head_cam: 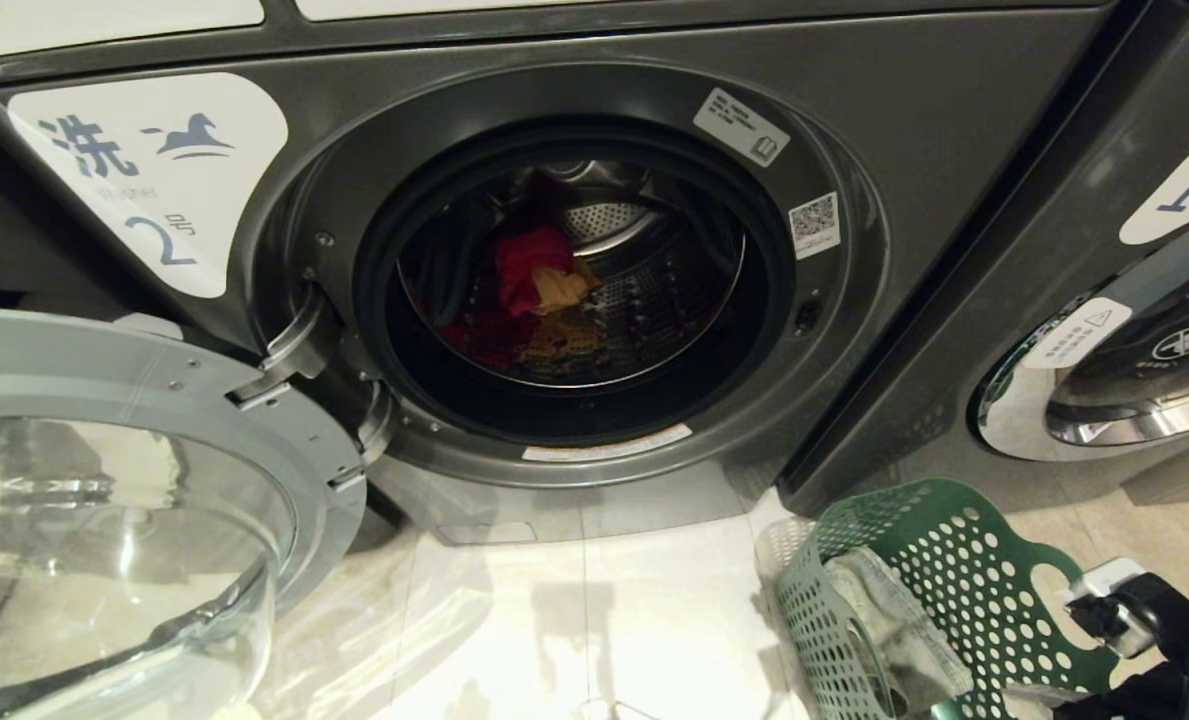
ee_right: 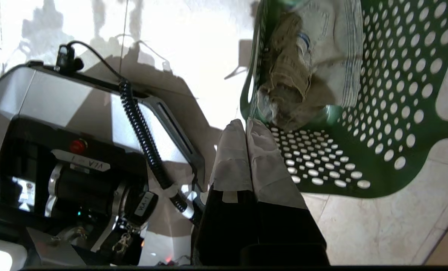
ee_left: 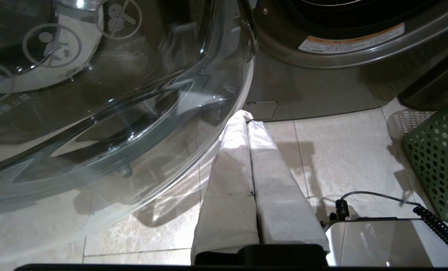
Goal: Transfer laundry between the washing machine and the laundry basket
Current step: Pick a cloth and place it into the basket
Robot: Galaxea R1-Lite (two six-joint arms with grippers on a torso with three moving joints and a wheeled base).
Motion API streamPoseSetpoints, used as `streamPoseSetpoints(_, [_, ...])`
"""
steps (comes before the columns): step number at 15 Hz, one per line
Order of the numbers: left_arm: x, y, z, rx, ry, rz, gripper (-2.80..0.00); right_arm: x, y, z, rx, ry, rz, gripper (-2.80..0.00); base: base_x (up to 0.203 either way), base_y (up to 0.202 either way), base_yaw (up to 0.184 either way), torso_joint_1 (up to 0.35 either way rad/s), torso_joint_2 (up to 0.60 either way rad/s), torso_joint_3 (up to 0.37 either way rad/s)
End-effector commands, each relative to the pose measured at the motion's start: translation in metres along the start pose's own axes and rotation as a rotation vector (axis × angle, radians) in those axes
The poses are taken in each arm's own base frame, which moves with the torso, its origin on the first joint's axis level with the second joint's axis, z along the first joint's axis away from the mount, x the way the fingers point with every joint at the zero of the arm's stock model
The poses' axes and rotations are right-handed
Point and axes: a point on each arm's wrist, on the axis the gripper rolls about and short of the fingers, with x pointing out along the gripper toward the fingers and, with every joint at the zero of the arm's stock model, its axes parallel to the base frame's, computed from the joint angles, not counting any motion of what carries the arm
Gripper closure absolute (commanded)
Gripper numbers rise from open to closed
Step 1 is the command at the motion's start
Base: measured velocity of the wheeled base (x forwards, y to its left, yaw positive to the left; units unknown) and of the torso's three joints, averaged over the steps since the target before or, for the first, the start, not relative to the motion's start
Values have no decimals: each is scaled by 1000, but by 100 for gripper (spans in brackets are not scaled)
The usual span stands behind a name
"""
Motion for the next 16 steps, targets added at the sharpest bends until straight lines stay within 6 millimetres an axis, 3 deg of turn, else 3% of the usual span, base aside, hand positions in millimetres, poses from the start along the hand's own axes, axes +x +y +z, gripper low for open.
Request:
streamPoseSetpoints(1, [0, 0, 0, 0, 1, 0, 0, 0, 0, 1, 2, -24, 1, 0, 0, 0, 0, 0, 0, 0])
streamPoseSetpoints(12, [0, 0, 0, 0, 1, 0, 0, 4, -2, -5, 15, 3, -14, 0, 1, -6, 164, 3, 4, 4])
streamPoseSetpoints(16, [0, 0, 0, 0, 1, 0, 0, 4, -2, -14, 10, -25, -13, 0, -2, -2, 43, 3, 2, 1])
